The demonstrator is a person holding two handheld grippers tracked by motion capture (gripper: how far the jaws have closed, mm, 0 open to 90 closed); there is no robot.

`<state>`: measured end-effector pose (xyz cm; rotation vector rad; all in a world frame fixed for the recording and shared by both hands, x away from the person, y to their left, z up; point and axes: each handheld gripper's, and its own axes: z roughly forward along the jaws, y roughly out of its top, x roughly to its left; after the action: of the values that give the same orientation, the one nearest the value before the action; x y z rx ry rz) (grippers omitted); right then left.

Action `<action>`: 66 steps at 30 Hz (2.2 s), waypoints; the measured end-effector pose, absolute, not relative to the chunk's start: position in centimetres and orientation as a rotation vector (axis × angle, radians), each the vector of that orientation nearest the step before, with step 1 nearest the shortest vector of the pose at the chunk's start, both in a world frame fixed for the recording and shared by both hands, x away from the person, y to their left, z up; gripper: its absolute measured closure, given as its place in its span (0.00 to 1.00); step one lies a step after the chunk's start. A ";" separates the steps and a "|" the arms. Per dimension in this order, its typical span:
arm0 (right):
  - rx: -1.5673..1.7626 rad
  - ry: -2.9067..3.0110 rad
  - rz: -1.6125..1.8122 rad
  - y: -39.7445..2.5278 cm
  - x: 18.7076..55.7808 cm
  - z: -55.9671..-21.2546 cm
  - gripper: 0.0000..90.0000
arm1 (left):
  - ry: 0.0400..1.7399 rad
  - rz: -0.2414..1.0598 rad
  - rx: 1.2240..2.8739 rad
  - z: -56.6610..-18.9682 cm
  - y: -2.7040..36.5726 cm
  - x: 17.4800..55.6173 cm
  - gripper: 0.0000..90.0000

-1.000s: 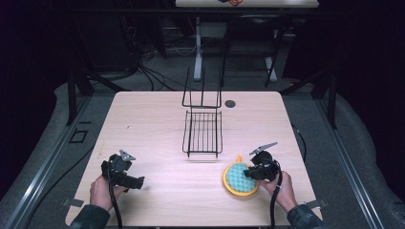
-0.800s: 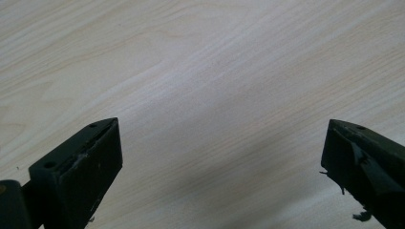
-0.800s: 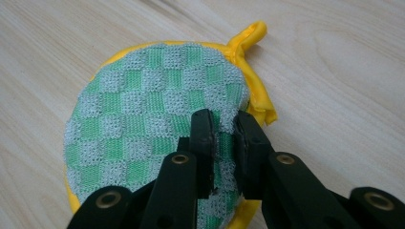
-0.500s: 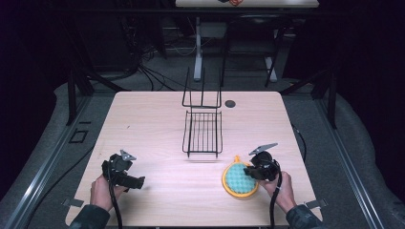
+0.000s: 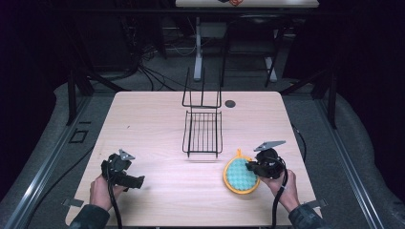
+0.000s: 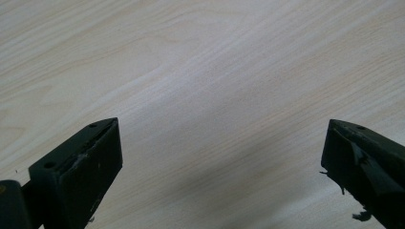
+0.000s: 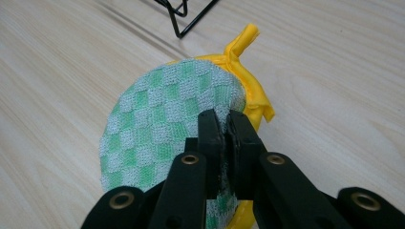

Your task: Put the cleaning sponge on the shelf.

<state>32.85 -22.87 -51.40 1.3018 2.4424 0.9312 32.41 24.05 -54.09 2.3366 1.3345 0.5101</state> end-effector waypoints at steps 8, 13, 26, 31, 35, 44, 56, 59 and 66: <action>1.302 2.416 0.986 -23.1 32.8 -50.4 0.95 | 1.329 0.516 2.326 -54.0 24.1 32.4 0.00; 1.311 2.391 1.026 -23.3 32.8 -49.4 0.95 | 1.329 0.512 2.324 -54.0 24.2 32.4 0.00; 1.291 2.397 1.053 -23.4 33.0 -48.2 0.95 | 1.362 0.510 2.328 -54.1 24.2 32.4 0.00; 1.284 2.388 1.078 -23.5 33.2 -47.9 0.95 | 1.375 0.500 2.326 -54.2 24.4 32.6 0.00; 1.286 2.378 1.084 -23.5 33.4 -47.3 0.95 | 1.369 0.498 2.318 -54.1 24.3 32.4 0.00; 1.267 2.352 1.113 -23.5 33.6 -46.3 0.95 | 1.381 0.484 2.309 -54.2 24.3 32.3 0.00; 1.245 2.364 1.125 -22.6 34.7 -45.7 0.95 | 1.374 0.480 2.306 -54.1 24.3 32.4 0.00; 1.238 2.372 1.127 -22.0 35.3 -45.6 0.95 | 1.381 0.465 2.288 -54.2 24.5 32.3 0.00; 1.222 2.361 1.154 -21.5 35.8 -44.9 0.95 | 1.367 0.460 2.285 -54.1 24.6 32.2 0.00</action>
<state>35.83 -21.45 -44.93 1.2216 2.3607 1.1541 32.23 24.61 -54.06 2.2850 1.3671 0.4599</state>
